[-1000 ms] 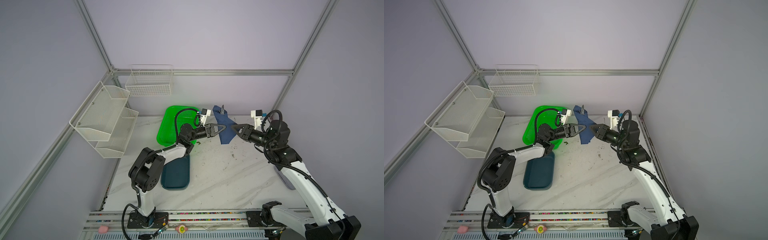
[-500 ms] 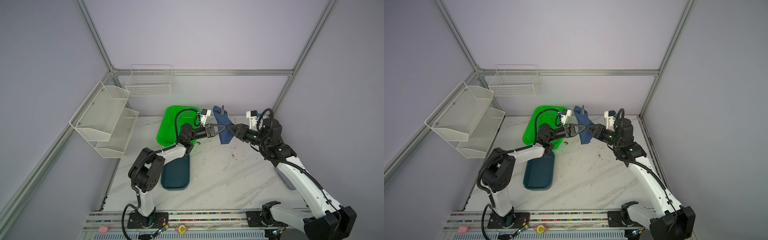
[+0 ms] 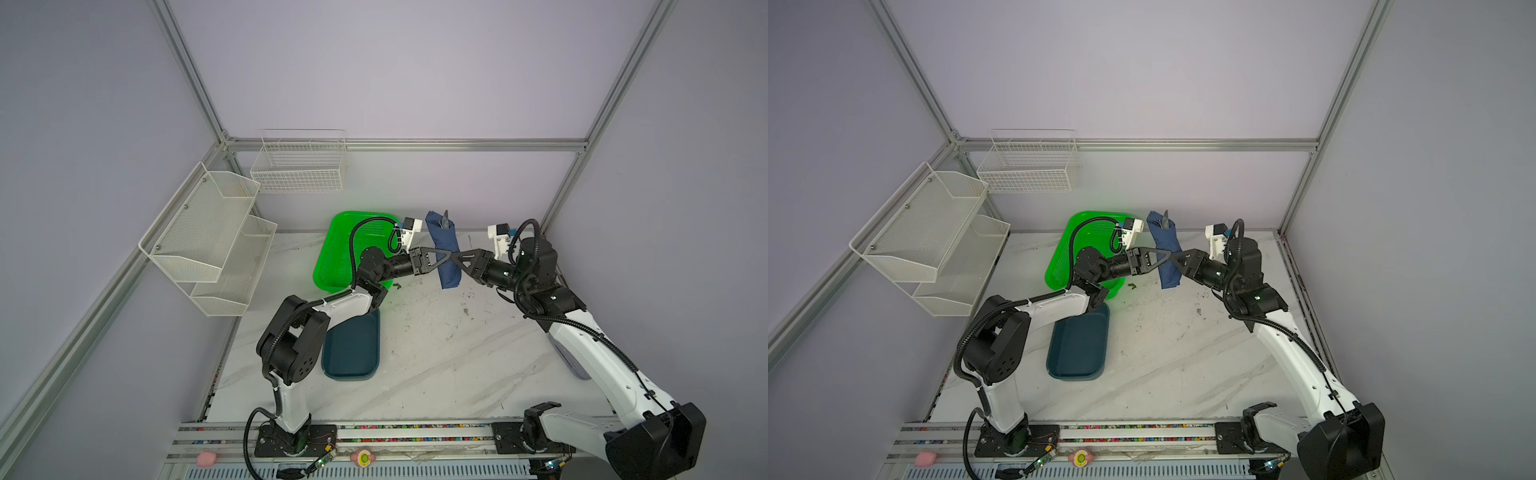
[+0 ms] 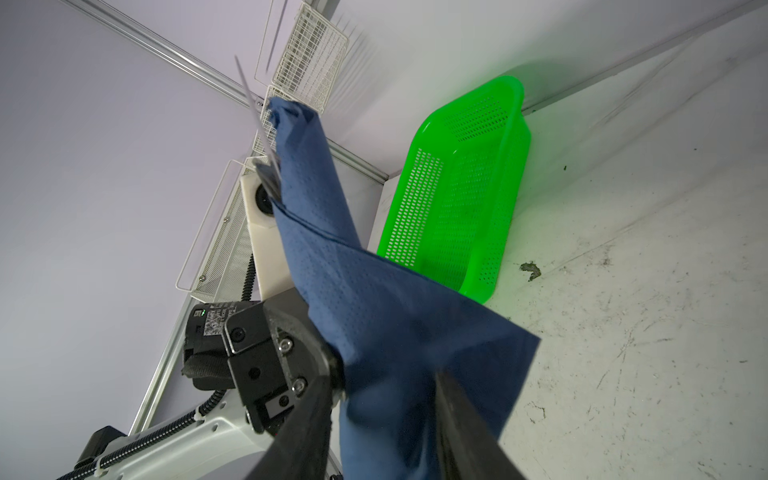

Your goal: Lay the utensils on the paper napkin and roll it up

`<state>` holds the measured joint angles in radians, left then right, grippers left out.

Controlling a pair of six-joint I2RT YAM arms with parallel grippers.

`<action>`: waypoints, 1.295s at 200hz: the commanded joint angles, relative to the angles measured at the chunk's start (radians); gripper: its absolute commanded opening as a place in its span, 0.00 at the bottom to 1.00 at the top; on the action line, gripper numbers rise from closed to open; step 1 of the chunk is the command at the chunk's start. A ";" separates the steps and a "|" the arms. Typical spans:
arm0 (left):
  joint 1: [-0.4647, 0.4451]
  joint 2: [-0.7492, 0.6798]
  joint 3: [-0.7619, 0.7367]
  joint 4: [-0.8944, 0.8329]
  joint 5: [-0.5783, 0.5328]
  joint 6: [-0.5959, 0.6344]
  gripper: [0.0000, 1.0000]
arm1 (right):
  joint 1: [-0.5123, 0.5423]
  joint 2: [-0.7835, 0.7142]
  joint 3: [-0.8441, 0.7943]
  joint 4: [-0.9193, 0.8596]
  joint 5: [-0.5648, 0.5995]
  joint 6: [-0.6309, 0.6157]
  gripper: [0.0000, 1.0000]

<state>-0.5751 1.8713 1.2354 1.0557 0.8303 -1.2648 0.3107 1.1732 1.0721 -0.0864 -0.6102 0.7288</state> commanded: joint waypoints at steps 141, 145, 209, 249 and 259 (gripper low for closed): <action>-0.009 -0.039 0.048 0.154 0.034 -0.084 0.06 | 0.004 0.024 -0.006 0.155 -0.211 -0.008 0.44; -0.011 -0.039 0.052 0.156 0.037 -0.085 0.06 | 0.005 0.026 -0.004 0.150 -0.211 -0.013 0.43; -0.016 -0.025 0.076 0.170 0.062 -0.120 0.06 | 0.004 0.045 0.009 0.122 -0.238 -0.076 0.40; -0.018 -0.020 0.089 0.170 0.069 -0.131 0.06 | 0.005 0.052 0.010 0.118 -0.273 -0.108 0.35; -0.018 -0.018 0.090 0.169 0.067 -0.132 0.06 | 0.004 0.053 0.009 0.113 -0.281 -0.119 0.35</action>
<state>-0.5819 1.8717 1.2369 1.1427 0.8871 -1.3796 0.3107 1.2140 1.0565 0.0315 -0.8543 0.6559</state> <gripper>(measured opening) 0.088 0.357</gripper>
